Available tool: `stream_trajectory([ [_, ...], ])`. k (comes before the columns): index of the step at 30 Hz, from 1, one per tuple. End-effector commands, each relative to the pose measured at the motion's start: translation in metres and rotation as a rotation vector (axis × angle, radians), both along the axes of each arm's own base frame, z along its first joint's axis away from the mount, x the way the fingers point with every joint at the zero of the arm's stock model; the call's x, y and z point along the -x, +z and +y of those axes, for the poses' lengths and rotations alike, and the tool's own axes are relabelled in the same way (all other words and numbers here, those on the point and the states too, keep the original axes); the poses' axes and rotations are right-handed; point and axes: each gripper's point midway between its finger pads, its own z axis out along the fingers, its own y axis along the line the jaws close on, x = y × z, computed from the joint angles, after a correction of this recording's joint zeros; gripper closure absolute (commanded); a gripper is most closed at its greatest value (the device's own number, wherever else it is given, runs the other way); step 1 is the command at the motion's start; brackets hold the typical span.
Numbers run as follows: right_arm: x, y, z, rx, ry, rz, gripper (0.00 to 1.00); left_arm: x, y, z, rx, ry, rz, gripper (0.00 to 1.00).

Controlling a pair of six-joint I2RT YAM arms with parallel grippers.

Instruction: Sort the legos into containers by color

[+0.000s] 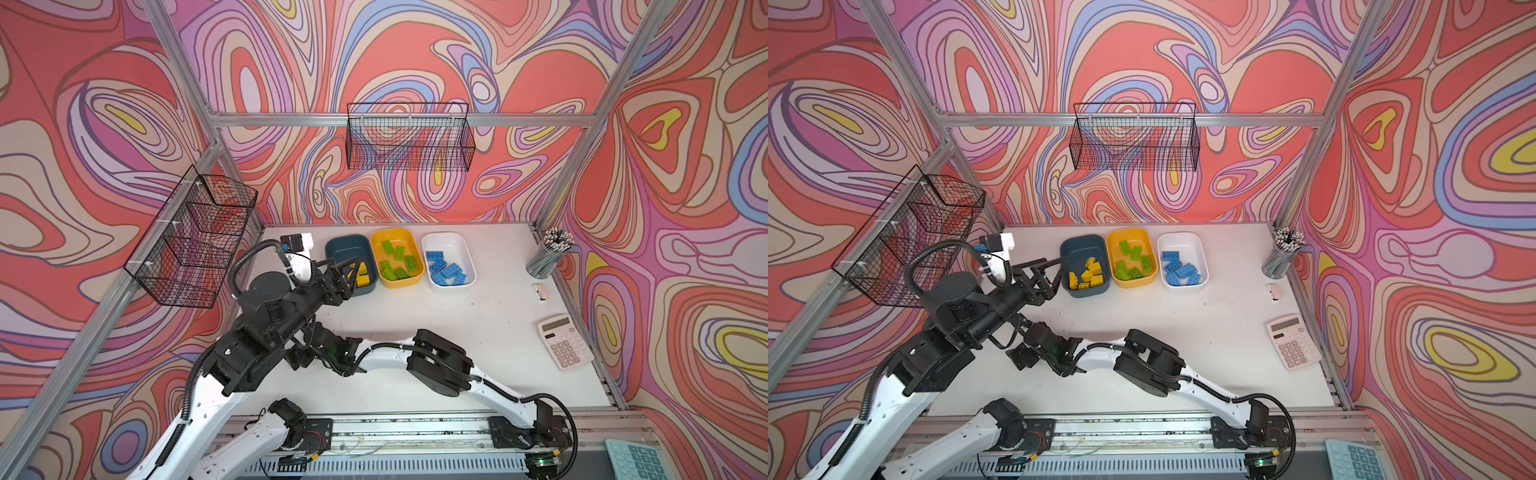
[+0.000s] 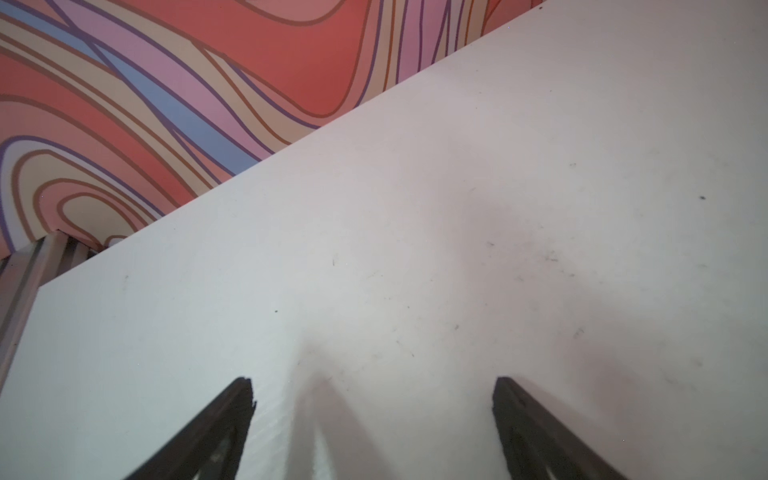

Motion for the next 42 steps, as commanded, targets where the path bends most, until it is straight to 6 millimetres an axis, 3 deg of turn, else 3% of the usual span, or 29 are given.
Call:
stream_trajectory([
  [1,-0.009,0.038,-0.016,-0.061,-0.068,-0.063,0.05,0.017,0.035,0.031,0.037,0.097,-0.102,0.26],
  [7,0.004,0.101,-0.071,-0.173,-0.087,-0.153,0.05,0.047,0.074,0.088,-0.011,0.288,-0.221,0.26],
  [10,0.002,0.135,-0.115,-0.237,-0.109,-0.196,0.03,0.060,0.080,0.116,-0.052,0.396,-0.233,0.26],
  [12,-0.014,0.156,-0.152,-0.293,-0.148,-0.184,0.03,0.070,0.079,0.134,-0.068,0.459,-0.222,0.26],
  [14,-0.030,0.172,-0.180,-0.327,-0.183,-0.188,0.03,0.077,0.071,0.149,-0.085,0.513,-0.190,0.26],
  [16,-0.042,0.181,-0.195,-0.302,-0.206,-0.209,0.03,0.082,0.058,0.162,-0.089,0.568,-0.151,0.25],
  [17,-0.047,0.186,-0.200,-0.282,-0.218,-0.231,0.03,0.083,0.050,0.168,-0.088,0.600,-0.131,0.21],
  [19,-0.052,0.199,-0.211,-0.276,-0.246,-0.282,0.02,0.084,0.030,0.181,-0.066,0.681,-0.062,0.02],
  [20,-0.057,0.198,-0.218,-0.275,-0.263,-0.291,0.02,0.082,0.022,0.185,-0.087,0.714,-0.034,0.00],
  [21,-0.060,0.213,-0.228,-0.311,-0.278,-0.305,0.02,0.080,0.016,0.188,-0.119,0.743,-0.009,0.00],
  [23,-0.070,0.214,-0.242,-0.331,-0.298,-0.307,0.02,0.077,0.008,0.196,-0.165,0.818,0.041,0.00],
  [27,-0.098,0.208,-0.278,-0.324,-0.377,-0.267,0.02,0.049,-0.006,0.180,-0.281,0.825,0.092,0.00],
  [33,-0.136,0.226,-0.353,-0.328,-0.550,-0.283,0.02,-0.017,-0.058,0.148,-0.396,0.783,0.164,0.00],
  [36,-0.155,0.231,-0.406,-0.262,-0.682,-0.306,0.02,-0.041,-0.101,0.172,-0.270,0.830,0.299,0.00],
  [38,-0.167,0.229,-0.453,-0.214,-0.791,-0.292,0.02,-0.056,-0.124,0.183,-0.194,0.836,0.325,0.00],
  [42,-0.171,0.213,-0.534,-0.107,-0.981,-0.298,0.02,-0.075,-0.152,0.196,-0.261,0.894,0.264,0.00],
])
